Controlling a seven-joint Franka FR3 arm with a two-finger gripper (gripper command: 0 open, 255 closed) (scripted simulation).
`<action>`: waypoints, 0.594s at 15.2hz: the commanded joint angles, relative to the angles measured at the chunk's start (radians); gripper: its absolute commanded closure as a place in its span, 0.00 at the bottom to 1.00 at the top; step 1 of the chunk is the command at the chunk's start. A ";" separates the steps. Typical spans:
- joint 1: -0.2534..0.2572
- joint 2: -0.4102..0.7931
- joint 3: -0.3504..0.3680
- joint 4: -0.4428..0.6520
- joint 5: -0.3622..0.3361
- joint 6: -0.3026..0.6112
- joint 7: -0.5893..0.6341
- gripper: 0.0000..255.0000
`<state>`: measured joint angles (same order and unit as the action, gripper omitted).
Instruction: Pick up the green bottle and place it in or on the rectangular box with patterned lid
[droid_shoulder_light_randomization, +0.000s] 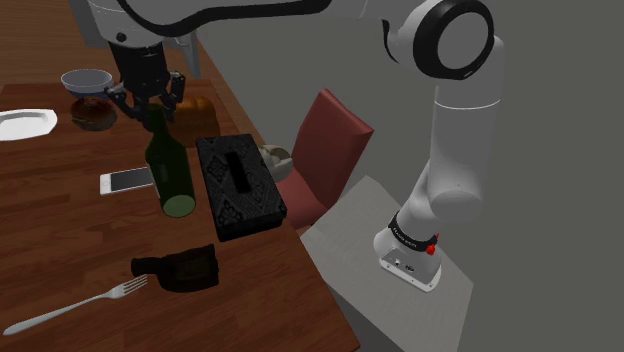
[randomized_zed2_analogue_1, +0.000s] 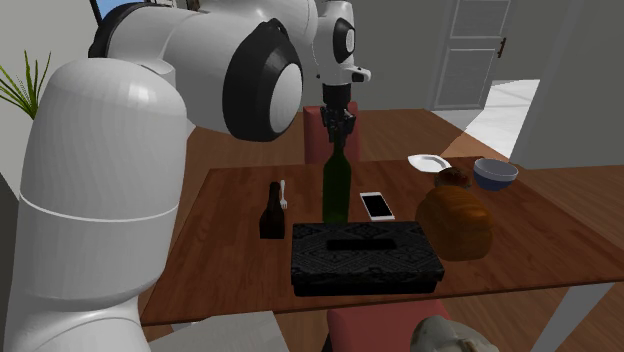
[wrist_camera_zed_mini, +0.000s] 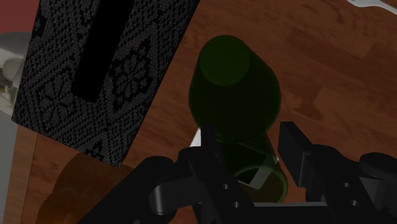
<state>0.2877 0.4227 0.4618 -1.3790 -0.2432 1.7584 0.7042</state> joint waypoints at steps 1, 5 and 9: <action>0.004 0.002 0.001 0.028 0.000 -0.026 -0.002 1.00; 0.013 0.007 0.002 0.091 -0.001 -0.082 -0.007 1.00; 0.024 0.018 0.002 0.162 -0.004 -0.142 -0.012 1.00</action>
<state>0.3115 0.4420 0.4637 -1.2327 -0.2479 1.6318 0.6957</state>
